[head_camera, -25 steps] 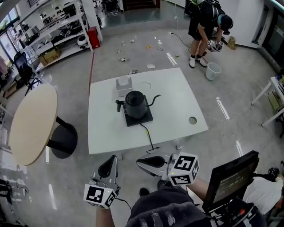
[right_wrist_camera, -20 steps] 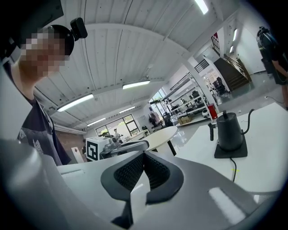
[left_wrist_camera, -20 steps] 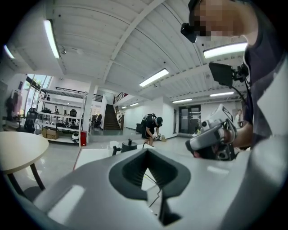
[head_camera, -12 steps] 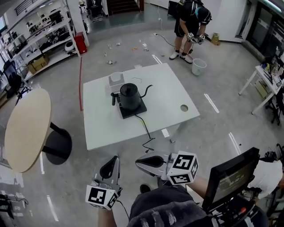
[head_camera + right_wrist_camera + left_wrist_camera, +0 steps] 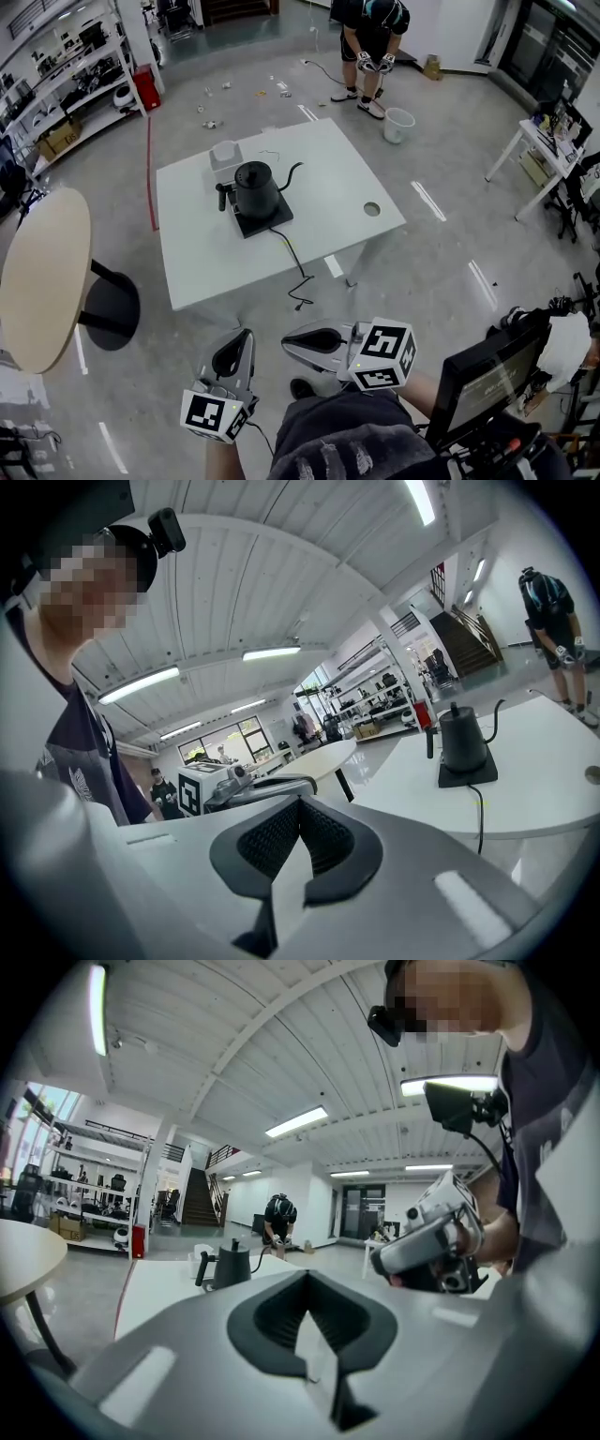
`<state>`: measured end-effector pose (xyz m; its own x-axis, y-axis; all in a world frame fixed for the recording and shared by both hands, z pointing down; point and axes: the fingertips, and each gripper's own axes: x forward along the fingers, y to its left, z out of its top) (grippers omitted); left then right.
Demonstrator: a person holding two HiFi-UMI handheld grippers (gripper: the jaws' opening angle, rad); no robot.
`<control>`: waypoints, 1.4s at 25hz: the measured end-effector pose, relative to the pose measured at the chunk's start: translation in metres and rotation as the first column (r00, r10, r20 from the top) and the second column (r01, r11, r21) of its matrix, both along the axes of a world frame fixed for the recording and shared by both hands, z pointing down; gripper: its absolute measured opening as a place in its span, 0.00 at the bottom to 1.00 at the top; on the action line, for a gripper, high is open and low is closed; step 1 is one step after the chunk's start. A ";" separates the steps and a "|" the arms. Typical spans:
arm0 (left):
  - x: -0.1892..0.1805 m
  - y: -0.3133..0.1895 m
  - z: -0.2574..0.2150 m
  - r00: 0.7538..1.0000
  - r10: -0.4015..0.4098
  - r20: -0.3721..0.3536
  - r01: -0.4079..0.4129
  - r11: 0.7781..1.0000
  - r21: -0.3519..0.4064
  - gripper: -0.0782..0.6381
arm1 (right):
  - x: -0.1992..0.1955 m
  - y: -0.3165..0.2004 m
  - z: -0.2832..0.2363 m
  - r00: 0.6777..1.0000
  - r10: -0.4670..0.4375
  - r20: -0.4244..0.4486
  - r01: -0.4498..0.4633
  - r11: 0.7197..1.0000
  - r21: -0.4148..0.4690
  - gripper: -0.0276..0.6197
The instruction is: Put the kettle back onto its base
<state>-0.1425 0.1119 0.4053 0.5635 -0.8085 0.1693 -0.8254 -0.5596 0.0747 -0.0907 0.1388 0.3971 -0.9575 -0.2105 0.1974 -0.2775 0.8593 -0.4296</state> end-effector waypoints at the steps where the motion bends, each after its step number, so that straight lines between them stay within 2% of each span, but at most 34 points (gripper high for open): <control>1: 0.002 0.000 -0.001 1.000 0.002 0.003 -0.002 1.000 0.003 0.11 | 0.002 0.000 -0.002 1.000 0.002 0.005 -0.002 1.000 0.004 0.04; 6: 0.027 0.000 -0.008 0.999 0.026 0.020 -0.027 1.000 0.010 0.11 | 0.023 0.000 -0.008 1.000 0.012 0.026 -0.013 1.000 0.024 0.04; 14: 0.107 0.004 -0.007 0.992 0.098 0.079 -0.098 0.995 0.001 0.11 | 0.097 -0.003 -0.006 0.995 0.082 0.061 -0.083 0.996 0.018 0.04; 21: 0.151 0.015 -0.009 0.990 0.083 0.112 -0.083 0.997 -0.013 0.11 | 0.162 0.004 -0.008 0.988 0.136 0.075 -0.140 0.989 0.047 0.04; 26: 0.187 0.038 -0.008 0.986 0.078 0.150 -0.078 0.997 -0.006 0.11 | 0.199 0.023 -0.005 0.987 0.126 0.099 -0.130 0.991 0.035 0.04; 28: 0.194 0.051 -0.002 0.981 0.060 0.184 -0.059 0.998 -0.012 0.11 | 0.208 0.034 -0.001 0.989 0.103 0.108 -0.106 0.994 0.023 0.04; 32: 0.196 0.079 0.007 0.980 -0.011 0.197 0.023 0.998 -0.057 0.11 | 0.218 0.050 0.012 0.993 0.047 0.112 -0.047 0.999 -0.009 0.04; 35: 0.193 0.098 0.014 0.971 -0.050 0.233 0.070 0.995 -0.077 0.11 | 0.218 0.059 0.014 0.993 0.019 0.117 -0.016 1.000 -0.023 0.04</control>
<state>0.0504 0.2098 0.4189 0.4524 -0.8170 0.3577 -0.8576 -0.5086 -0.0771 0.1276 0.1977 0.4115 -0.9705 -0.2242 0.0892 -0.2391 0.8448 -0.4786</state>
